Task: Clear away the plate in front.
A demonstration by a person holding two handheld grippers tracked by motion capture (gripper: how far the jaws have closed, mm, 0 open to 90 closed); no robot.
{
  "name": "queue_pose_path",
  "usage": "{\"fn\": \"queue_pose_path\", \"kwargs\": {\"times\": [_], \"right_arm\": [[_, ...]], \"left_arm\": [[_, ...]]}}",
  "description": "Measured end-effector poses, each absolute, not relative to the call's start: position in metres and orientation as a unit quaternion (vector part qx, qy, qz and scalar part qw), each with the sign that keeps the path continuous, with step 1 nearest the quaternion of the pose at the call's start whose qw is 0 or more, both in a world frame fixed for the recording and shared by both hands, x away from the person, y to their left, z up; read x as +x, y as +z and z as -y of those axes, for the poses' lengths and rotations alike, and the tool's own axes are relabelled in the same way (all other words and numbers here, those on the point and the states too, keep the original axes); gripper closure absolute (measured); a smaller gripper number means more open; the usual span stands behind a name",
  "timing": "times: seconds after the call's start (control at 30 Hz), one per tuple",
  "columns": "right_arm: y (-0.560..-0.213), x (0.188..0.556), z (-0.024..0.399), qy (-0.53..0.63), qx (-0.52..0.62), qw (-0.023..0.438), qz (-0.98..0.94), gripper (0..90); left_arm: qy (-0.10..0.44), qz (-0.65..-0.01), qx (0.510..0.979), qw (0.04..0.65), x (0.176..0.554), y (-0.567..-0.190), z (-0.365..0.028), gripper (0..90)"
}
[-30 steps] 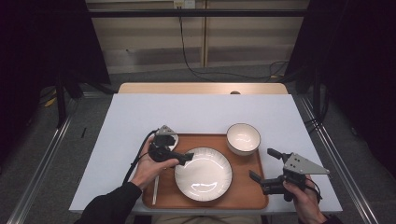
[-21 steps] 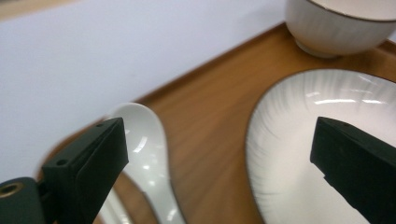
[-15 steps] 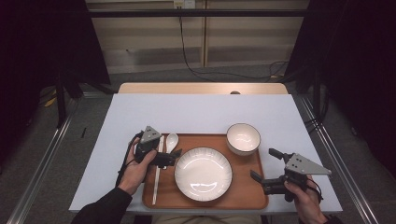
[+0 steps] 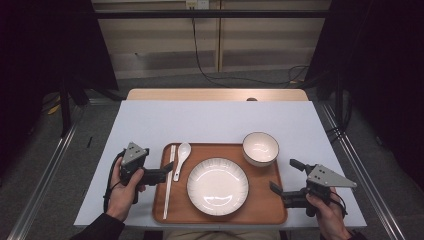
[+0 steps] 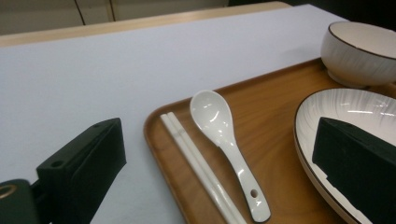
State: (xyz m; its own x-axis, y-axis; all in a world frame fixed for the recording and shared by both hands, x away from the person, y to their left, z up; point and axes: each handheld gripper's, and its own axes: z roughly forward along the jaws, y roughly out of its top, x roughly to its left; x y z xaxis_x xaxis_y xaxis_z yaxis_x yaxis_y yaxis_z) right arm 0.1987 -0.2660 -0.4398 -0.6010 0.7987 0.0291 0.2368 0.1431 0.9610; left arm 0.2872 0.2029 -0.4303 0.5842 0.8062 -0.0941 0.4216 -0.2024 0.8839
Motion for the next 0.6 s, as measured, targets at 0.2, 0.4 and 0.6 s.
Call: {"fn": "queue_pose_path", "kwargs": {"times": [0.2, 0.4, 0.6], "right_arm": [[-0.44, 0.197, 0.27, 0.541, 0.371, 0.262, -0.708, 0.0], [-0.44, 0.195, 0.274, 0.538, 0.378, 0.266, -0.705, 0.0], [-0.442, 0.197, 0.274, 0.523, 0.39, 0.262, -0.711, 0.0]], "left_arm": [[0.22, -0.424, 0.735, 0.481, 0.269, -0.433, -0.215, 2.2], [0.219, -0.43, 0.732, 0.481, 0.267, -0.437, -0.226, 1.9], [0.23, -0.448, 0.724, 0.471, 0.273, -0.439, -0.232, 1.7]]}}
